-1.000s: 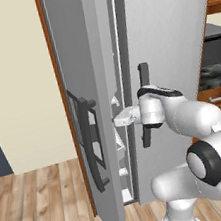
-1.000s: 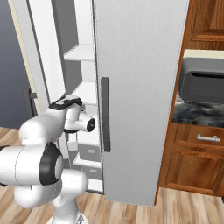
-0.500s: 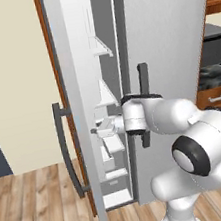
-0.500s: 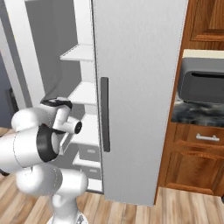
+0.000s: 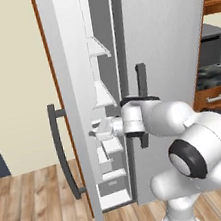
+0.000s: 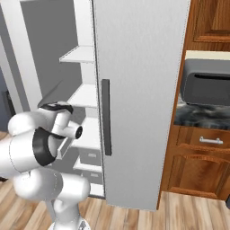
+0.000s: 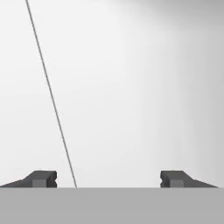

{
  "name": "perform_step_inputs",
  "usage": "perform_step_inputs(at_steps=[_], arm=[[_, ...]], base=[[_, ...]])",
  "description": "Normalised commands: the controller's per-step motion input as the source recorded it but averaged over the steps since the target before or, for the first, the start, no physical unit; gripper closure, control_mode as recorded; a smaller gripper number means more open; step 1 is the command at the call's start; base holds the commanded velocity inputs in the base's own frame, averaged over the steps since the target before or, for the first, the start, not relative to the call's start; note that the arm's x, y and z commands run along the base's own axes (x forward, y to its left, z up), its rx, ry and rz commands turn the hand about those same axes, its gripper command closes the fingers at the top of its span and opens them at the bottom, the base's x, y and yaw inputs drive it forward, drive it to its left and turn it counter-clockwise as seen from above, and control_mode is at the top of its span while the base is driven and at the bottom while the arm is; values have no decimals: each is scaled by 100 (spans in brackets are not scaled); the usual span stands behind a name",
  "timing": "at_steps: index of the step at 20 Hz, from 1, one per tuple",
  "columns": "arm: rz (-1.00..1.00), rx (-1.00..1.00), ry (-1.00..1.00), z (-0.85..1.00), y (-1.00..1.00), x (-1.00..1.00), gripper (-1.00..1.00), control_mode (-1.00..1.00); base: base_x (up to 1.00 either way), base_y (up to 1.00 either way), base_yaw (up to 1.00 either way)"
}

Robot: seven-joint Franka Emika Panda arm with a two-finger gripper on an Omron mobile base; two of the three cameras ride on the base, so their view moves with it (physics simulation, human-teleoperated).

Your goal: Retrieve the steak from the fridge and place it on the saucepan with marinade on the stove.

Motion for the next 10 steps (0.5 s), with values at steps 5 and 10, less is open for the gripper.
perform_step_inputs(at_steps=[5,10], arm=[[0,0,-16,25,-39,-31,-100,-100],[0,0,-16,42,-89,-40,-100,-100]], base=[[0,0,0],[0,0,0]])
